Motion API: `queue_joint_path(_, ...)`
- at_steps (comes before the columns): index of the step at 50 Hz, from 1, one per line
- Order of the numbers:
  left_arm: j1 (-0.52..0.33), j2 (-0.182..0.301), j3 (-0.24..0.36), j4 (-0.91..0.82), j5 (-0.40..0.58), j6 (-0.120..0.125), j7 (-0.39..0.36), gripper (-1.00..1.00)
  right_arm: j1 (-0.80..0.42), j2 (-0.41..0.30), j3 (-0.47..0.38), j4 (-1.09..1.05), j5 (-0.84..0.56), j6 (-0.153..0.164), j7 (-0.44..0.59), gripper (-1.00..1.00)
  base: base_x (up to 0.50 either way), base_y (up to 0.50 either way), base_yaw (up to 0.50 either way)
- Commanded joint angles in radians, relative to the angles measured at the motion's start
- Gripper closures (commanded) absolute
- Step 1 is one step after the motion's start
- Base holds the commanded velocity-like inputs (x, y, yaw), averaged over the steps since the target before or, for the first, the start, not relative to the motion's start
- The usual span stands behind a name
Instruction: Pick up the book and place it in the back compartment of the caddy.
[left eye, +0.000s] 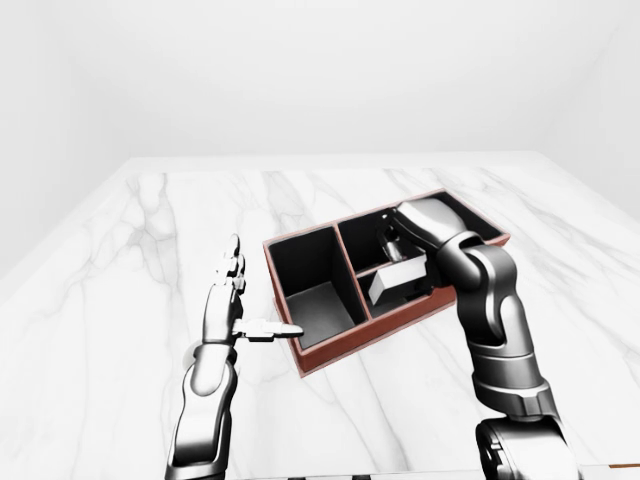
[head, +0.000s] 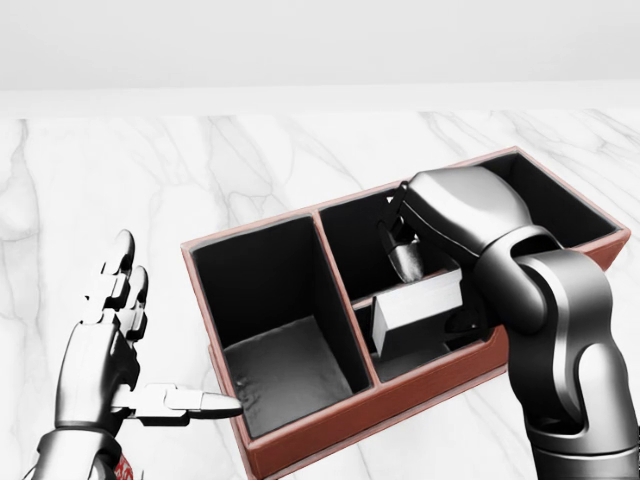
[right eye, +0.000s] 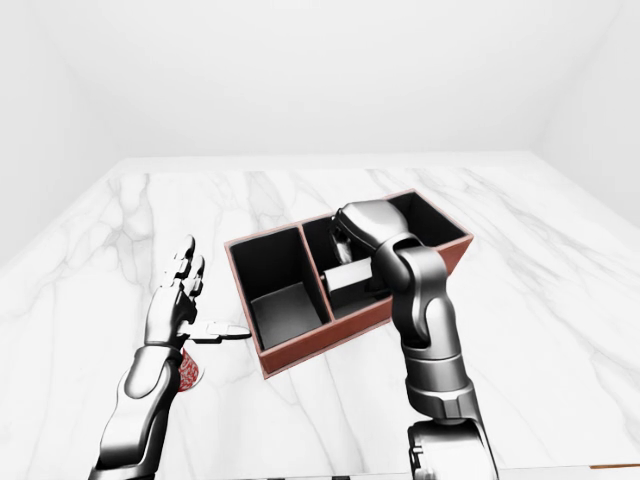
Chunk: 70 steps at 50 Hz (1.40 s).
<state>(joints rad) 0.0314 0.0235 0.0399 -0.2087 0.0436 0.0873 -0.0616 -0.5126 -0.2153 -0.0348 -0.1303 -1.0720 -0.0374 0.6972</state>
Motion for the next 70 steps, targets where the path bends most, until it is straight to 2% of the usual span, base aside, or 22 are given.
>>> queue_joint_path(1, -0.003, 0.0, -0.001, 0.011, 0.001, 0.0, 0.001, -1.0, -0.03, -0.003, -0.004, 0.066, 0.001, -0.016, -0.033, 1.0, 0.0, 0.0, 0.0)
queue_joint_path(20, 0.005, -0.002, -0.006, 0.004, 0.004, 0.0, 0.001, -1.0, -0.043, -0.003, 0.002, 0.128, 0.004, -0.029, -0.081, 1.0, 0.0, 0.0, 0.0)
queue_joint_path(40, 0.004, -0.003, -0.008, 0.014, 0.006, 0.0, 0.002, -1.0, -0.118, -0.019, 0.002, 0.249, 0.015, -0.028, -0.142, 1.0, 0.0, 0.0, 0.0)
queue_joint_path(59, 0.008, -0.003, -0.011, 0.003, 0.009, 0.0, 0.003, -1.0, -0.143, -0.023, 0.013, 0.389, 0.017, -0.05, -0.23, 1.0, 0.0, 0.0, 0.0)
queue_joint_path(70, 0.009, -0.004, -0.011, 0.002, 0.01, 0.0, 0.003, -1.0, -0.155, -0.024, 0.018, 0.454, 0.017, -0.05, -0.269, 1.0, 0.0, 0.0, 0.0)
